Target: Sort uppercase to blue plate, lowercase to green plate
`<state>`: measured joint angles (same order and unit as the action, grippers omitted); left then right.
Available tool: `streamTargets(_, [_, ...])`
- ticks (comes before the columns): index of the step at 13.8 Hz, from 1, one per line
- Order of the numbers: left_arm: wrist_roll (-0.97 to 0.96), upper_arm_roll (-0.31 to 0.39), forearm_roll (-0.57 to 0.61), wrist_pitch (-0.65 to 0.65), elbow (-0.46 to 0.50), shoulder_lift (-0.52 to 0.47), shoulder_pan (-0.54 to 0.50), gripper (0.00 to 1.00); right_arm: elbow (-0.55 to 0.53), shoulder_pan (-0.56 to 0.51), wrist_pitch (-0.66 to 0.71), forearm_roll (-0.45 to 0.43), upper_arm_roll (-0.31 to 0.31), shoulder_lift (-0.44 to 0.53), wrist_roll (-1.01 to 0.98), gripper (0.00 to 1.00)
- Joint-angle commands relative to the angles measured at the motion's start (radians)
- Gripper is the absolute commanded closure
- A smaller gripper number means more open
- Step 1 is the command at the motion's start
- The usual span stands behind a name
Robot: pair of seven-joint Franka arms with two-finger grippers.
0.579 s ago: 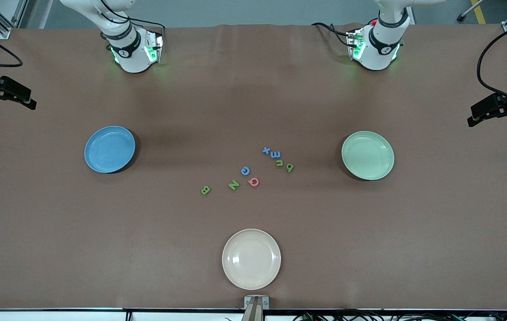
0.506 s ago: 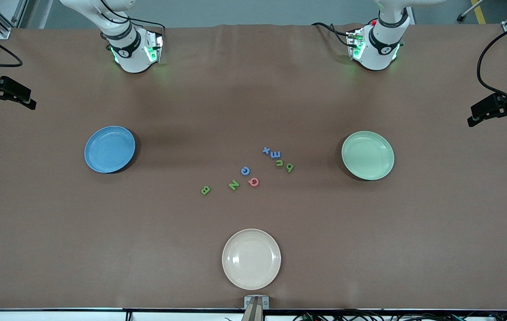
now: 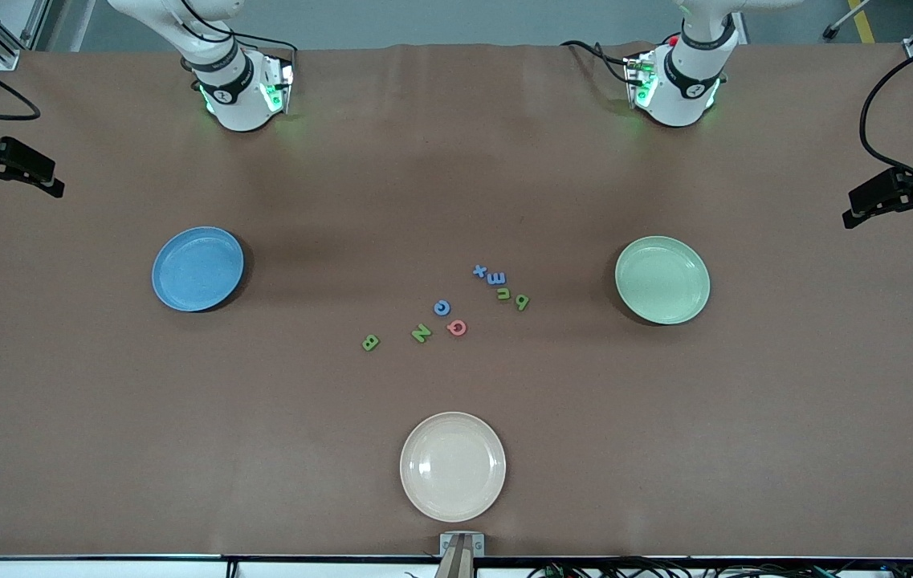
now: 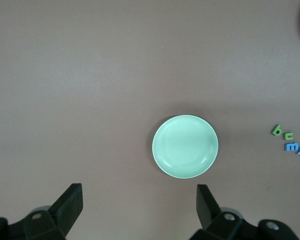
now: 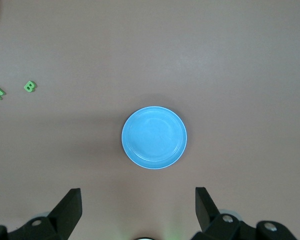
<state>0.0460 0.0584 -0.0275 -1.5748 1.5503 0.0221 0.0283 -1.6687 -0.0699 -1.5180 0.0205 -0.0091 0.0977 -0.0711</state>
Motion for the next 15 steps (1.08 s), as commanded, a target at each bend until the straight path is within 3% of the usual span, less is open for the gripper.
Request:
streamTargets(1, [-0.011,-0.003,-0.014,0.006,-0.003,0.002,0.005,0.00,-0.006,-0.011,0.004,-0.010,0.009,0.013,-0.012,0.00])
streamTargets(4, [-0.006,-0.009,-0.022,0.019,0.008,0.018,0.015,0.00,0.003,-0.013,0.007,-0.010,0.009,0.013,-0.004,0.00])
streamTargets(9, [-0.127,-0.132,-0.086,0.001,0.010,0.105,0.016,0.00,0.018,-0.019,0.002,-0.011,0.008,0.005,-0.001,0.00])
streamTargets(15, [-0.409,-0.285,-0.072,-0.149,0.010,0.248,0.065,0.00,0.030,-0.025,-0.028,-0.013,0.006,-0.078,-0.010,0.00])
